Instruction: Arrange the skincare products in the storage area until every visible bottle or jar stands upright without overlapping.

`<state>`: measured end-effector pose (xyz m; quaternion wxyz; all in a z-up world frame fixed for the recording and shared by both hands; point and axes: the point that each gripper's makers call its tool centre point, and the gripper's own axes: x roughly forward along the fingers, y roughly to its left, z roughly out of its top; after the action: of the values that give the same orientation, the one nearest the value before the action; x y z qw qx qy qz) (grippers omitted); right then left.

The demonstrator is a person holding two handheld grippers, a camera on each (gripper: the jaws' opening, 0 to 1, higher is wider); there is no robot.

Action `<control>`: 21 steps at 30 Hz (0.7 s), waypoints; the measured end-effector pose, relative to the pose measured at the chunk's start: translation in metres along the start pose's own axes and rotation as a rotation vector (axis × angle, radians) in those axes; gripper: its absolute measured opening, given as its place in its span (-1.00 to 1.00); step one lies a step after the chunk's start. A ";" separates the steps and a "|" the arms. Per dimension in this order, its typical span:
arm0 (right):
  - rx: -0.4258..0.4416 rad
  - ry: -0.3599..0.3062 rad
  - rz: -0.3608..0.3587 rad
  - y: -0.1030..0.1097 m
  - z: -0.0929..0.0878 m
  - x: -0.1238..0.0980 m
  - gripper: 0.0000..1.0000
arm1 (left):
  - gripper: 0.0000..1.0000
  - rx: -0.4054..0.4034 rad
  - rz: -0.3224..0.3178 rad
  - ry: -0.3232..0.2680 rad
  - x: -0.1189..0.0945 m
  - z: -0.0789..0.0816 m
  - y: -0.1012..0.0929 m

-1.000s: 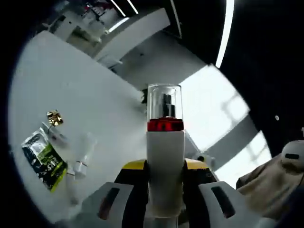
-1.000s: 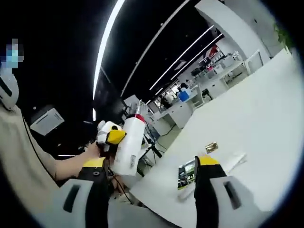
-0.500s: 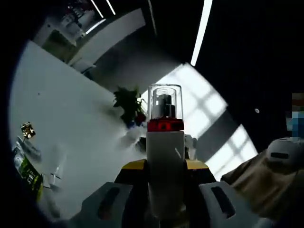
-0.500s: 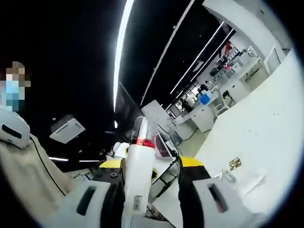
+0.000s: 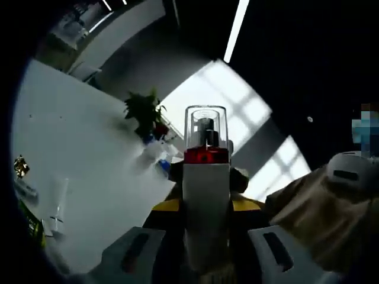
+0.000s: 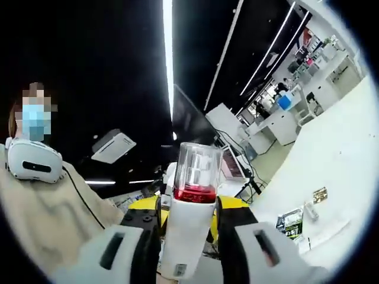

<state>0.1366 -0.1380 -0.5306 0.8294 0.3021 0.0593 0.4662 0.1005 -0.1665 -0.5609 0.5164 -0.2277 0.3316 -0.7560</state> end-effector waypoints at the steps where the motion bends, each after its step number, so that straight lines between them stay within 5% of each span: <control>1: -0.002 0.004 0.001 0.000 0.000 0.000 -0.34 | -0.53 -0.006 -0.003 0.002 0.000 0.000 0.000; 8: -0.016 0.031 0.006 -0.002 -0.004 0.000 -0.35 | -0.52 0.002 0.014 0.022 -0.001 -0.003 0.001; 11: 0.063 0.066 -0.039 -0.007 -0.010 -0.003 -0.38 | -0.52 0.008 0.029 0.039 -0.001 -0.006 0.003; 21: 0.037 -0.023 -0.125 -0.010 0.010 -0.007 -0.44 | -0.51 0.076 0.056 0.013 0.000 0.011 0.003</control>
<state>0.1440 -0.1521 -0.5295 0.8518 0.3182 0.0771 0.4090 0.1103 -0.1705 -0.5555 0.5434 -0.1937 0.3121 -0.7548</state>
